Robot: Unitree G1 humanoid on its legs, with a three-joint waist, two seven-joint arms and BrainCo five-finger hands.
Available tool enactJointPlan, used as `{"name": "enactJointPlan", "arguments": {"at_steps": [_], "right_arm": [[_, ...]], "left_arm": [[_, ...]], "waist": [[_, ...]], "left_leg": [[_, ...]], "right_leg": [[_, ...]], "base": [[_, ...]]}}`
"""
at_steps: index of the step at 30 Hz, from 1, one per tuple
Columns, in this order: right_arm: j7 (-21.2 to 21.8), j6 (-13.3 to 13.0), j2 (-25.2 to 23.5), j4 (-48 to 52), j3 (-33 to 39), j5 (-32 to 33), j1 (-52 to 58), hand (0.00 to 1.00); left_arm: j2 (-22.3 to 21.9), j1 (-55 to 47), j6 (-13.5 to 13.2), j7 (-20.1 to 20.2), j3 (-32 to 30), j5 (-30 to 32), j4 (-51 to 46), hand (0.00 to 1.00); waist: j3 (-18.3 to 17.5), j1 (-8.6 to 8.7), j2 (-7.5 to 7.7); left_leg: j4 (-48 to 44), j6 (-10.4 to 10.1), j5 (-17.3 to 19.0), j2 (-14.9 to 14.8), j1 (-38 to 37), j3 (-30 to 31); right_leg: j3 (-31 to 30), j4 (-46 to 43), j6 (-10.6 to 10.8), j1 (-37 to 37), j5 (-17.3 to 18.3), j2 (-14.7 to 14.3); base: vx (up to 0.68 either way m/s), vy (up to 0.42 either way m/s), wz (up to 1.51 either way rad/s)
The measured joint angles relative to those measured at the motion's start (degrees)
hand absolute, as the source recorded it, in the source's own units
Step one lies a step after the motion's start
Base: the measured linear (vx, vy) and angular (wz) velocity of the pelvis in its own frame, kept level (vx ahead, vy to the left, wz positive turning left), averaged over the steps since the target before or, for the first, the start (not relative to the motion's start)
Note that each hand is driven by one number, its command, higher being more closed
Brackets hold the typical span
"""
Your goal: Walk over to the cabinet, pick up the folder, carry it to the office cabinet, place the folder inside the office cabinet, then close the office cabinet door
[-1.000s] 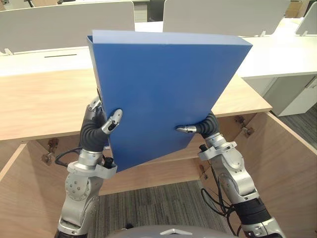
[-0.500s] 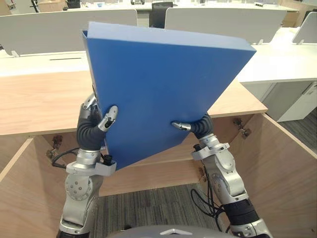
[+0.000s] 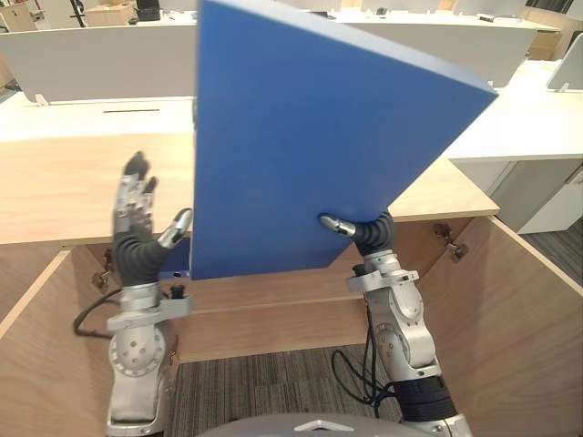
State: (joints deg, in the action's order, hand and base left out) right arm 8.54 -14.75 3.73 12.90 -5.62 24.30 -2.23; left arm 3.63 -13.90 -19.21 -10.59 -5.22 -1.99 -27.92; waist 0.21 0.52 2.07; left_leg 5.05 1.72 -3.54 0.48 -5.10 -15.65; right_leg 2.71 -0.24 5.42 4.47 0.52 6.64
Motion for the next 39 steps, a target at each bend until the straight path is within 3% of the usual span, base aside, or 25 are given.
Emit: {"name": "enactJointPlan", "arguments": {"at_steps": [6, 12, 24, 30, 39], "right_arm": [[-1.7, -0.2, -1.0, 2.2, 4.2, -0.1, 2.3, 1.0], [-1.8, -0.2, -1.3, 2.6, 5.8, -2.4, 4.4, 1.0], [-4.1, -0.1, -3.7, 2.6, 7.6, -4.5, 10.1, 1.0], [-4.1, -0.1, -3.4, 1.8, 3.7, -4.5, 11.0, 1.0], [-3.7, -0.1, 0.3, -2.9, -6.7, -5.5, 9.8, 1.0]], "left_arm": [[-2.8, -3.5, 0.9, -2.0, -8.2, -0.2, 4.4, 0.0], [-5.6, -6.0, 2.9, -1.9, -10.3, -0.1, 9.3, 0.0], [-7.1, -8.8, 10.2, -1.0, -12.2, 1.1, 42.4, 0.0], [-6.8, -7.1, 12.0, 0.0, -14.0, 1.2, 59.9, 0.0], [-2.1, -3.2, 12.5, 1.0, -9.1, 5.4, 73.2, 0.0]], "waist": [[0.1, 0.01, -0.13], [0.5, -0.48, -0.6], [1.3, -0.45, -0.39], [1.5, -0.46, -0.17], [2.4, -0.76, 0.04]], "left_leg": [[0.0, -0.2, 0.1, 0.0, -0.1, 1.4], [0.0, -0.3, 0.2, -0.1, 0.1, 1.7], [0.0, -0.7, 0.5, -0.2, 1.1, 2.5], [0.0, -1.0, 0.7, -0.5, 1.0, 2.1], [0.0, -1.3, 0.9, -1.2, 0.9, 1.7]], "right_leg": [[1.3, 0.0, -0.2, 0.8, 0.6, 0.1], [1.6, -0.2, -0.1, 0.8, 0.9, 0.2], [2.7, 0.0, -0.1, 0.4, 1.4, 0.1], [2.6, 0.0, 0.0, 0.4, 1.4, -0.2], [2.3, 0.8, -0.3, 0.5, 1.3, -0.9]], "base": [[0.02, -0.002, 0.12], [0.0, 0.001, 0.03], [0.03, -0.001, 0.03], [0.03, -0.007, -0.03], [0.01, 0.0, -0.02]]}}
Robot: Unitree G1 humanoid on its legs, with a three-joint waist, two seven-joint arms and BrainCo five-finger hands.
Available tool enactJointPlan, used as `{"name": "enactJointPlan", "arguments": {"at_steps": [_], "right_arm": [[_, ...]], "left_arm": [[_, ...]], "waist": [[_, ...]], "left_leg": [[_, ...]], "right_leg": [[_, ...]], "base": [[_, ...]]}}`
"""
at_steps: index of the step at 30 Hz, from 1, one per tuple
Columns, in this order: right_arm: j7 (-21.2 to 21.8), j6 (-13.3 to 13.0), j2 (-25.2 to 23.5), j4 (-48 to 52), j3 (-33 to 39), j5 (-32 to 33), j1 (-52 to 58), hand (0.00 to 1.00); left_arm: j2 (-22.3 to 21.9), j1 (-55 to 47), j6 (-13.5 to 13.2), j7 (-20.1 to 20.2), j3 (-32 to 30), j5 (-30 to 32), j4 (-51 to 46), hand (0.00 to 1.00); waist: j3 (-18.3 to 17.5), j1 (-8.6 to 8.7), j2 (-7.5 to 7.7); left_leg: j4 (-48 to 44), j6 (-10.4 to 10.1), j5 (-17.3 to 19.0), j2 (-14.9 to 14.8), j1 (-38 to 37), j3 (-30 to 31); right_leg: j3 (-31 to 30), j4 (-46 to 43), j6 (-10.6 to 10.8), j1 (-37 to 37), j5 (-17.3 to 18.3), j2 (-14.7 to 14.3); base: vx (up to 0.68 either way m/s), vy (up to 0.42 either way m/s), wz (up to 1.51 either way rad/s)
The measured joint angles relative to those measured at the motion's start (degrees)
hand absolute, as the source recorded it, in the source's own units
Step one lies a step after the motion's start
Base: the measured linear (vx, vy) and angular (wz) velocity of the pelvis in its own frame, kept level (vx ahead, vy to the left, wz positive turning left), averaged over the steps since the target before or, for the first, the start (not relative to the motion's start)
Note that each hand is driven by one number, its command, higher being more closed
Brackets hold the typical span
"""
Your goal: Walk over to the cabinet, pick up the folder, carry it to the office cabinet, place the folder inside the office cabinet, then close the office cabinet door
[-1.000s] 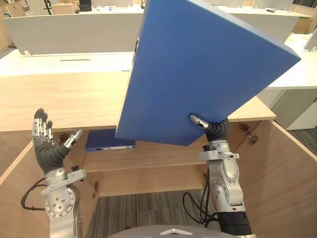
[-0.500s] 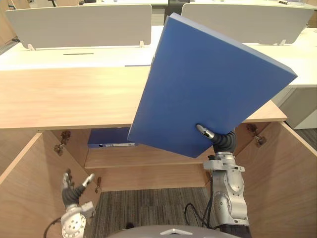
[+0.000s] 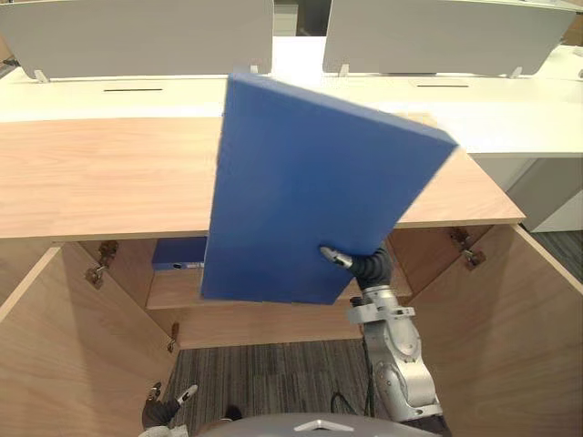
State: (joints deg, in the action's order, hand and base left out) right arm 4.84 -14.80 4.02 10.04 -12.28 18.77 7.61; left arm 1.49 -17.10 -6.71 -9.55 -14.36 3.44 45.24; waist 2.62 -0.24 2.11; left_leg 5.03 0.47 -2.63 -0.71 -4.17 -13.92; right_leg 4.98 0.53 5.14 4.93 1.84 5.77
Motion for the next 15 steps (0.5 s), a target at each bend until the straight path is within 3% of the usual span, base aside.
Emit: {"name": "enactJointPlan", "arguments": {"at_steps": [9, 13, 15], "right_arm": [[1.0, 0.2, 5.8, -6.6, -11.7, -9.6, -5.3, 1.0], [1.2, 1.7, 8.4, -9.1, -16.1, -14.2, -11.0, 1.0], [1.0, 1.7, 8.8, -9.3, -17.4, -16.9, -15.2, 1.0]], "left_arm": [[2.7, 2.6, 0.0, 0.7, 4.8, 2.4, 4.5, 0.0], [3.8, 5.3, 0.0, 1.4, 6.6, 2.5, 5.1, 0.0], [4.6, 7.4, 0.0, 1.4, 7.3, 2.5, 5.2, 0.0]], "waist": [[2.4, -0.68, -0.83], [6.0, -1.86, -0.8], [8.9, -1.64, -0.46]], "left_leg": [[0.0, 0.0, 0.3, -0.1, 0.9, -0.4], [-0.4, 0.5, -0.2, -0.3, 3.6, -2.2], [-2.4, 0.9, -0.3, -0.5, 6.7, -2.5]], "right_leg": [[-0.9, 0.2, -0.3, -1.0, 0.0, -0.2], [-2.8, -1.9, -0.3, -5.5, -0.7, -0.2], [-3.3, -4.2, -0.3, -8.9, -0.7, -0.2]], "base": [[0.01, 0.001, -0.03], [0.0, 0.024, -0.2], [-0.03, 0.023, -0.16]]}}
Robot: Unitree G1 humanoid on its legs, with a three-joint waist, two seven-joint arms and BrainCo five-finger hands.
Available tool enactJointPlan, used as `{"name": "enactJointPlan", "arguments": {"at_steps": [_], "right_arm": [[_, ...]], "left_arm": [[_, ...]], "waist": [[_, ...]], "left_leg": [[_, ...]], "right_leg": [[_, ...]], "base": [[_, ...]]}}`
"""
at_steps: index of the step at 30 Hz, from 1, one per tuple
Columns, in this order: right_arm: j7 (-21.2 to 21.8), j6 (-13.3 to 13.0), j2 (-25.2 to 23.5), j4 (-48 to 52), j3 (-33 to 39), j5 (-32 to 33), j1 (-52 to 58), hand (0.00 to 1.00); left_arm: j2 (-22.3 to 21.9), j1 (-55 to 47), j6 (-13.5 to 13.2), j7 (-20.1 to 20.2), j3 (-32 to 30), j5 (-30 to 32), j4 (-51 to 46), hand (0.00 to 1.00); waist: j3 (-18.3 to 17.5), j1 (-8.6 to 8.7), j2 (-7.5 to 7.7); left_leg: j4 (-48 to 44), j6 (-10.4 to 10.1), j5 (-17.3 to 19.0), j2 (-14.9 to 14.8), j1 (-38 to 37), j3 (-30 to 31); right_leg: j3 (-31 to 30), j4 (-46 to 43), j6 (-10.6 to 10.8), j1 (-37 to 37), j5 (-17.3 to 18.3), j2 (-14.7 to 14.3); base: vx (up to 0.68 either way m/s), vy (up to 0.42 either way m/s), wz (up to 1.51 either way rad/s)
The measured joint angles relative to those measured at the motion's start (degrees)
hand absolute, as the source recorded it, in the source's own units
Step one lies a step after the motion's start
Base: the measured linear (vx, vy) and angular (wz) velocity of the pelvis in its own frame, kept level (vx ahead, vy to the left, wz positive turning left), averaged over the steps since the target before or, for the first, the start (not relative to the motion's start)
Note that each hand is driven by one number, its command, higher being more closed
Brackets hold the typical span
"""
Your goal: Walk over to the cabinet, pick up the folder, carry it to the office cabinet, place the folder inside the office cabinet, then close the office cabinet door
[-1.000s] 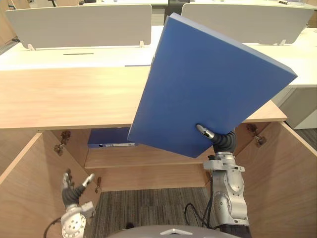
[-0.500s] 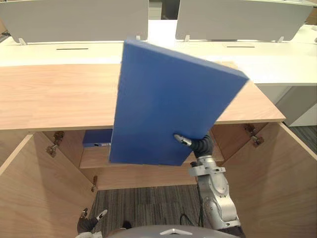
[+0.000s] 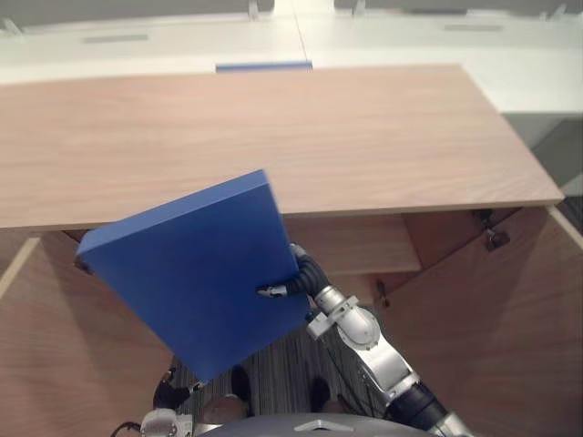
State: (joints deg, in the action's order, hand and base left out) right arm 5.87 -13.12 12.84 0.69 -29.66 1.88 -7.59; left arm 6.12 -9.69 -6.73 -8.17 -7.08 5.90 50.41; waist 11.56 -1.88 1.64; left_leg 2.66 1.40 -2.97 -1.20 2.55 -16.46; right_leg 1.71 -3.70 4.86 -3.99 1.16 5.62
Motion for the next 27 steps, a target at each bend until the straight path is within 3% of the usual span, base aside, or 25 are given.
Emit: {"name": "enactJointPlan", "arguments": {"at_steps": [4, 9, 15, 19, 27], "right_arm": [[-1.5, 0.1, 1.4, -4.1, -2.6, -4.7, -11.7, 1.0], [-3.2, 0.5, 5.4, -4.3, -4.6, -9.7, -15.6, 1.0], [-5.1, 1.0, 6.6, -2.1, -1.9, -11.3, -15.6, 1.0], [-6.3, 0.7, 7.3, 6.7, 5.0, -7.7, -14.7, 1.0], [-10.9, 0.6, 4.5, 7.4, 18.3, 5.9, -15.9, 1.0]], "left_arm": [[1.2, 8.6, -0.1, -0.3, 1.1, -0.1, -0.1, 0.0], [2.1, 13.1, -0.4, -0.5, 1.7, -0.1, -1.5, 0.0], [2.3, 14.4, -0.6, -1.4, 1.2, -0.1, -7.7, 0.0], [1.6, 16.1, -0.7, -1.5, -0.2, -0.1, -13.7, 0.0], [-2.5, 19.7, -0.8, -1.4, -0.5, -1.5, -21.9, 0.0]], "waist": [[7.5, 0.02, -0.43], [11.5, -0.04, -1.61], [14.1, -0.53, -2.38], [14.9, -0.93, -2.77], [16.2, -1.61, -2.75]], "left_leg": [[-18.7, 0.2, 6.1, -3.3, 14.4, 0.9], [-32.0, 0.8, 11.2, -5.1, 27.6, 2.1], [-42.9, 1.2, 14.2, -8.5, 39.7, 2.1], [-48.4, 1.6, 14.8, -9.8, 47.7, 2.6], [-54.9, 1.9, 15.6, -11.0, 57.8, 3.8]], "right_leg": [[-0.6, -9.3, -0.4, -10.2, 1.2, -0.6], [-0.6, -24.2, -0.1, -24.2, 6.7, -0.1], [-1.0, -34.5, -0.9, -36.6, 9.3, -0.8], [-0.4, -40.8, -1.3, -44.9, 10.5, -0.5], [0.5, -49.0, -1.8, -55.0, 12.9, 0.1]], "base": [[-0.14, 0.0, -0.03], [-0.19, 0.033, 0.04], [-0.18, 0.01, -0.12], [-0.11, -0.027, -0.04], [-0.04, -0.056, 0.06]]}}
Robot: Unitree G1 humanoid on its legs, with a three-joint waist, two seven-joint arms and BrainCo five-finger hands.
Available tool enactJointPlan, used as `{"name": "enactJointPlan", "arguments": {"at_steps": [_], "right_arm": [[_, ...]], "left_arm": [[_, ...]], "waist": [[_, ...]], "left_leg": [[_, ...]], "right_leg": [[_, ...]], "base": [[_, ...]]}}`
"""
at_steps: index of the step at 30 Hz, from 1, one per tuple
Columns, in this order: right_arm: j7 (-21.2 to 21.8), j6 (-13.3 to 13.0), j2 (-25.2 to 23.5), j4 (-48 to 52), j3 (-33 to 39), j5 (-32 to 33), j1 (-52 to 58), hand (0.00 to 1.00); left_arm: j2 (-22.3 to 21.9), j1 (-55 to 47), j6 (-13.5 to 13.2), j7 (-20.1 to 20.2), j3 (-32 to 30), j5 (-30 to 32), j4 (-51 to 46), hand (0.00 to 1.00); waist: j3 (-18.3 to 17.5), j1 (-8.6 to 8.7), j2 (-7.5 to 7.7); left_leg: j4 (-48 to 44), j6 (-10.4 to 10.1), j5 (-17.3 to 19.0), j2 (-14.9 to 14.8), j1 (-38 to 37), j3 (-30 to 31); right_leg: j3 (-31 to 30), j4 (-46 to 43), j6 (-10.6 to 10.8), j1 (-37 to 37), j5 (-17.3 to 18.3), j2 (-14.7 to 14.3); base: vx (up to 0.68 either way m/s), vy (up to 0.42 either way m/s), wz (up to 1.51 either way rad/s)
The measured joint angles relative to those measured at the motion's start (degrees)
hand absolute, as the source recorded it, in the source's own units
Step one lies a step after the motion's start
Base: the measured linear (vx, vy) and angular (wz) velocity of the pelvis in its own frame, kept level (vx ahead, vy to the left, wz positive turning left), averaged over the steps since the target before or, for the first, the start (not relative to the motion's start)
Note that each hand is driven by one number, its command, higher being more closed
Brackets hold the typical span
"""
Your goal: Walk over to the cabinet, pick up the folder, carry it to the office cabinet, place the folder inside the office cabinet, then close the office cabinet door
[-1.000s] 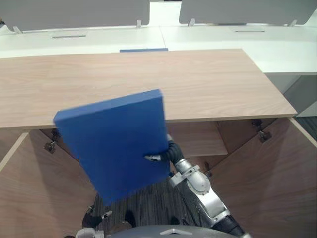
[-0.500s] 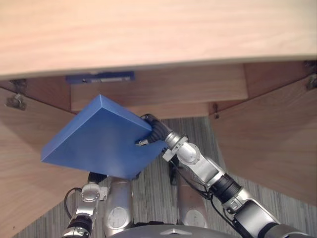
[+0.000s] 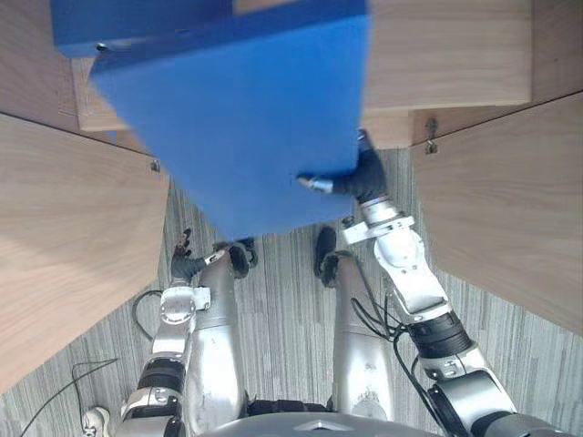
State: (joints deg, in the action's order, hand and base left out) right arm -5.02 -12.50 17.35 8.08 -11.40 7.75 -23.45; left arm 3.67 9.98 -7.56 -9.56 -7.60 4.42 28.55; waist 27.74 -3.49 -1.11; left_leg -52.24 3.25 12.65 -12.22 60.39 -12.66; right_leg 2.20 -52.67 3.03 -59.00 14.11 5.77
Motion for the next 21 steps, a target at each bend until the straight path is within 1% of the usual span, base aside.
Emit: {"name": "enactJointPlan", "arguments": {"at_steps": [3, 5, 6, 7, 8, 10, 12, 15, 16, 17, 21], "right_arm": [[-1.5, 0.0, -1.2, -0.2, 3.5, 4.2, -0.9, 1.0], [-1.8, -0.1, -1.5, -0.5, 6.0, 8.8, -2.1, 1.0], [-1.9, -0.5, -1.8, -0.7, 7.9, 12.3, -2.9, 1.0], [-2.4, -1.4, -2.4, -0.9, 10.0, 14.9, -4.0, 1.0], [-2.9, -2.1, -2.6, -1.3, 10.8, 16.4, -4.7, 1.0], [-4.4, -3.5, -3.8, -4.8, 14.5, 22.6, -7.7, 1.0], [-5.7, -3.8, -3.9, -7.1, 17.4, 26.1, -10.1, 1.0], [-6.8, -4.3, -3.9, -9.7, 19.0, 29.7, -13.2, 1.0], [-7.1, -5.0, -3.9, -11.2, 19.4, 31.5, -14.8, 1.0], [-7.9, -5.1, -3.9, -12.5, 19.8, 33.3, -16.5, 1.0], [-8.3, -5.2, -3.8, -17.6, 21.1, 37.4, -20.4, 1.0]], "left_arm": [[-0.2, 0.2, 0.0, 0.0, -0.4, -0.9, -1.7, 0.0], [-0.4, 0.2, 0.0, 0.0, -0.5, -1.0, -2.4, 0.0], [-0.5, 0.2, 0.0, 0.0, -0.6, -1.0, -2.8, 0.0], [-0.5, 0.3, 0.0, 0.0, -0.8, -1.0, -3.2, 0.0], [-0.5, 0.4, -0.1, -0.1, -0.9, -1.1, -3.2, 0.0], [-0.5, 0.7, 0.0, -0.1, -1.3, -1.2, -3.2, 0.0], [-0.7, 0.8, 0.0, -0.1, -1.3, -1.5, -3.3, 0.0], [-0.9, 0.8, 0.0, -0.2, -1.3, -2.0, -3.3, 0.0], [-0.9, 0.8, 0.0, -0.3, -1.3, -2.0, -3.3, 0.0], [-1.0, 0.8, 0.0, -0.4, -1.3, -2.1, -3.3, 0.0], [-1.4, 0.8, 0.0, -1.0, -1.3, -2.4, -3.4, 0.0]], "waist": [[0.4, -0.35, -0.01], [0.8, -0.64, -0.02], [0.8, -0.79, -0.02], [0.8, -0.74, -0.02], [0.8, -0.76, -0.02], [0.8, -0.86, -0.02], [0.8, -1.27, -0.02], [0.8, -1.3, -0.02], [0.8, -1.31, -0.02], [0.8, -1.29, -0.03], [0.7, -1.3, -0.05]], "left_leg": [[-1.8, -0.1, 0.8, -0.7, 1.7, 0.2], [-2.4, -0.3, 1.1, -1.0, 2.0, 0.2], [-2.8, -0.3, 1.3, -1.1, 2.4, 0.4], [-2.8, -0.3, 1.3, -1.1, 2.9, 0.6], [-2.8, -0.3, 1.3, -1.1, 3.2, 0.8], [-3.0, -0.3, 1.3, -1.1, 3.7, 1.5], [-3.0, 0.0, 1.0, -1.1, 3.8, 1.7], [-2.8, -0.1, 0.9, -1.1, 3.8, 1.8], [-2.6, -0.1, 0.8, -1.0, 3.8, 1.8], [-2.6, -0.1, 0.8, -1.0, 3.7, 1.9], [-2.2, -0.2, 0.5, -1.0, 3.7, 2.2]], "right_leg": [[0.1, -1.8, -0.4, -1.9, 0.4, -0.1], [0.2, -2.5, -0.3, -2.2, 0.6, -0.1], [0.3, -2.8, -0.3, -2.5, 0.8, -0.2], [0.6, -2.8, -0.4, -2.9, 0.9, -0.2], [0.7, -2.8, -0.4, -3.1, 0.9, -0.2], [1.4, -2.9, -0.6, -3.0, 1.1, -0.1], [1.6, -3.0, -0.8, -3.0, 1.3, 0.0], [1.8, -2.9, -0.9, -3.0, 1.3, 0.0], [1.8, -2.9, -0.9, -3.0, 1.3, 0.0], [1.9, -2.9, -0.9, -2.9, 1.3, 0.0], [2.2, -2.7, -1.0, -2.8, 1.4, 0.0]], "base": [[0.03, -0.055, -0.07], [0.02, -0.05, -0.02], [0.02, -0.054, -0.01], [0.01, -0.052, 0.02], [0.02, -0.046, 0.05], [0.02, -0.042, 0.07], [0.02, -0.053, 0.05], [0.0, -0.051, 0.02], [-0.01, -0.068, 0.02], [-0.02, -0.058, 0.02], [-0.03, -0.062, 0.03]]}}
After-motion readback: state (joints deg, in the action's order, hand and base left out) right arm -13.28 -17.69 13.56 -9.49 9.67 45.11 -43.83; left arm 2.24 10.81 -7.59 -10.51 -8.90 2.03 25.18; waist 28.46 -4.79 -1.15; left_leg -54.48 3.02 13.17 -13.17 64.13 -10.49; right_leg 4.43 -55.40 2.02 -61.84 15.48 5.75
